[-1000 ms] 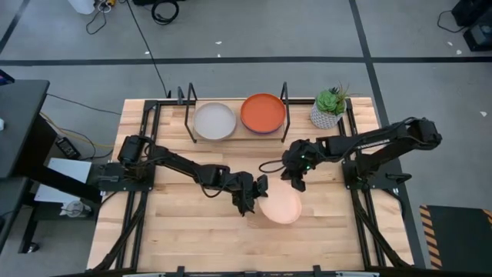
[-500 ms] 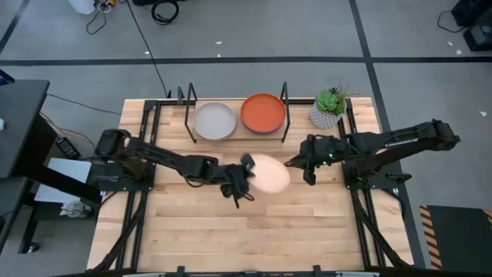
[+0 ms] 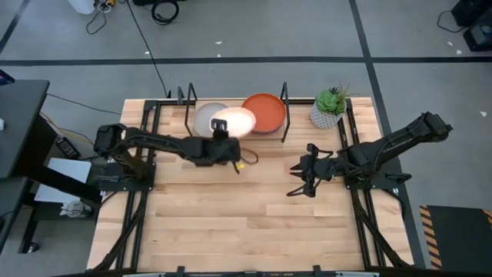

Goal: Place and stack plates onto a shelf
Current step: Stack the light orange plate on top of the gray plate on the shelf

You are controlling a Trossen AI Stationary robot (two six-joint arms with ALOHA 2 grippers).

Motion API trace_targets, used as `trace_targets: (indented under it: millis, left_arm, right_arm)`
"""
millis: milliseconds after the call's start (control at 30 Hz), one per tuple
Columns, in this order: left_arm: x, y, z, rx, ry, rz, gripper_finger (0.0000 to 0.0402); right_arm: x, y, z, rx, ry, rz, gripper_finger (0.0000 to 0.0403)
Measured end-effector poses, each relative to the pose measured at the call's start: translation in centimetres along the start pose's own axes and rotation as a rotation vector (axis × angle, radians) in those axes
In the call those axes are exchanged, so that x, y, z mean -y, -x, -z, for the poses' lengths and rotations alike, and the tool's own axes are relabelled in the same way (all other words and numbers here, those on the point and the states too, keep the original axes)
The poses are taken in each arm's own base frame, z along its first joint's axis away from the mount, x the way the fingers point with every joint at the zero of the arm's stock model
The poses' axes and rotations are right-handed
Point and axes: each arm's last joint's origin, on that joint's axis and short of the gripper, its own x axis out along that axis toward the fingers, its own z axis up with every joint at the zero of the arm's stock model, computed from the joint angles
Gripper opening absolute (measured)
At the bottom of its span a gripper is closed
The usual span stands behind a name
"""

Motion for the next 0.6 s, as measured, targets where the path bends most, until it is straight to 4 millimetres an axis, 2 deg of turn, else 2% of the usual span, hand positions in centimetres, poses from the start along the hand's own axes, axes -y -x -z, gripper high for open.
trace_targets:
  millis: [200,433,600]
  left_arm:
    - [-1.2,-2.3,2.0,-0.174,0.050,-0.064,0.0064]
    - [-2.2,-4.0,3.0,-0.205,0.098,0.020,0.0065]
    - [-1.7,-4.6,3.2,-0.233,0.088,0.060,0.0066]
  right_arm:
    - [-0.8,-0.7,0.4,-0.026,0.029,-0.003,0.0082]
    - [-1.1,-1.3,0.4,-0.034,0.036,-0.004,0.0082]
    - [-1.2,-1.5,0.5,-0.042,0.038,-0.007,0.0082]
